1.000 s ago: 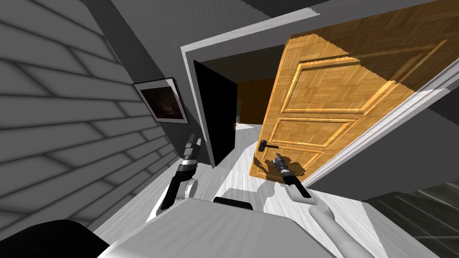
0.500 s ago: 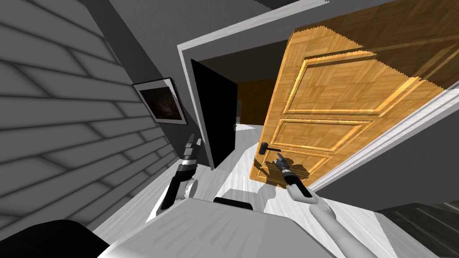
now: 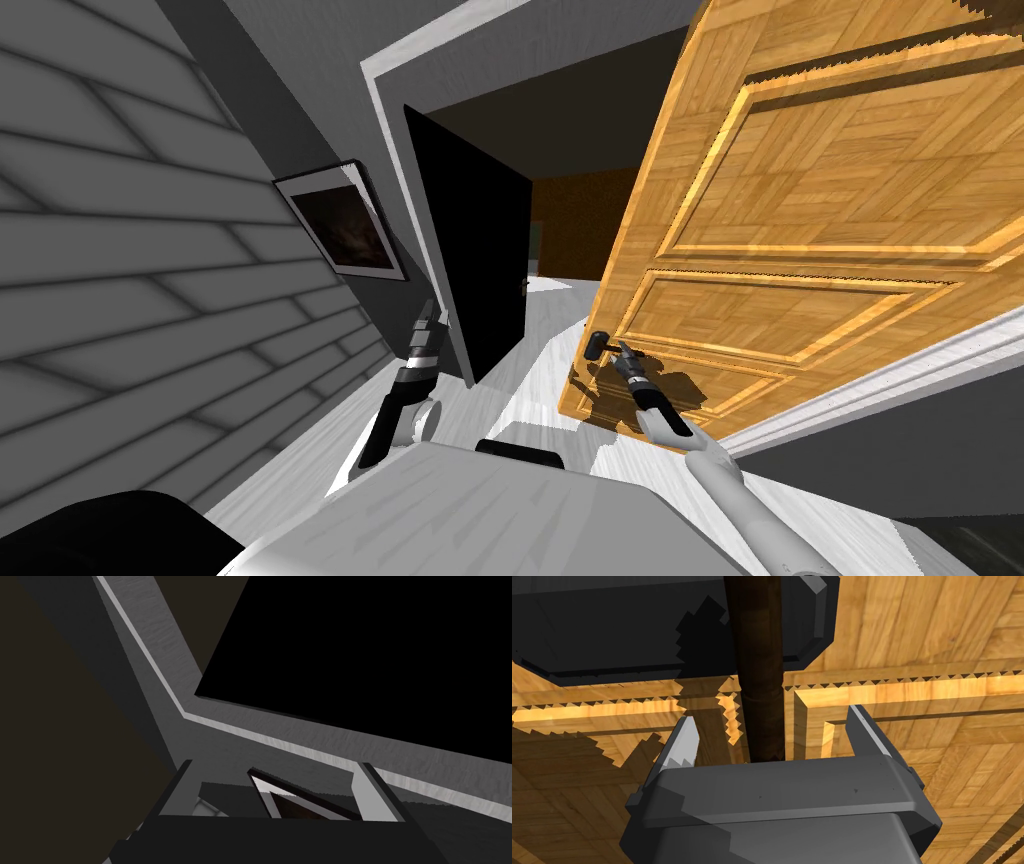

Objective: Push the door open

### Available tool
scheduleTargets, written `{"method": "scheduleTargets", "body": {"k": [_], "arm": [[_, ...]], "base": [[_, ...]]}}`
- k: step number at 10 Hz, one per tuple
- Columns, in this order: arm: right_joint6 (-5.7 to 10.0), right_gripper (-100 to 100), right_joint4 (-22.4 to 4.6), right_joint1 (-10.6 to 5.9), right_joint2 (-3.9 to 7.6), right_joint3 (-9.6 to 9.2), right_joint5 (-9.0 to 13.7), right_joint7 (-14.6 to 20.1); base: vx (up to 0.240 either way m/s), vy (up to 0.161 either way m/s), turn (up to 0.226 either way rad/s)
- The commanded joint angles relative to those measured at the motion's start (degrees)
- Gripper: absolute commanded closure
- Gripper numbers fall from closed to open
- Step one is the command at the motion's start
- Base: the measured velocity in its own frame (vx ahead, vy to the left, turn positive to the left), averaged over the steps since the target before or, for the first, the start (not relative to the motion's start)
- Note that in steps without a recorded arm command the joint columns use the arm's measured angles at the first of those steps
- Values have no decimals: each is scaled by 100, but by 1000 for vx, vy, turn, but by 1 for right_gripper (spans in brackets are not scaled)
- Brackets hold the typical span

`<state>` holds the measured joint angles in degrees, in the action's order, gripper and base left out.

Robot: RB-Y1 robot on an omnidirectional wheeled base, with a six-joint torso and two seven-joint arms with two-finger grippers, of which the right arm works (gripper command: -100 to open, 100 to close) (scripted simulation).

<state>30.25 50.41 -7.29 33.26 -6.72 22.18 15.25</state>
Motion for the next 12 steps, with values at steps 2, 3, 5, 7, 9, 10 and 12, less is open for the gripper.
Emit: {"method": "scheduleTargets", "body": {"k": [2,3,5,7,9,10,12], "arm": [[-11,-100,-34,-30,-17,17,-5,-12],[-11,100,-34,-30,-17,17,-5,-12],[-11,100,-34,-30,-17,17,-5,-12],[-11,100,-34,-30,-17,17,-5,-12],[-6,100,-131,-158,-86,210,15,-191],[-3,100,-161,-188,-112,263,20,-244],[5,100,-268,-291,-204,447,39,-429]], "base": [[131,-35,20],[-9,1,-4],[-18,2,9],[0,0,0],[38,-8,1],[110,6,-1],[114,-3,4]]}}
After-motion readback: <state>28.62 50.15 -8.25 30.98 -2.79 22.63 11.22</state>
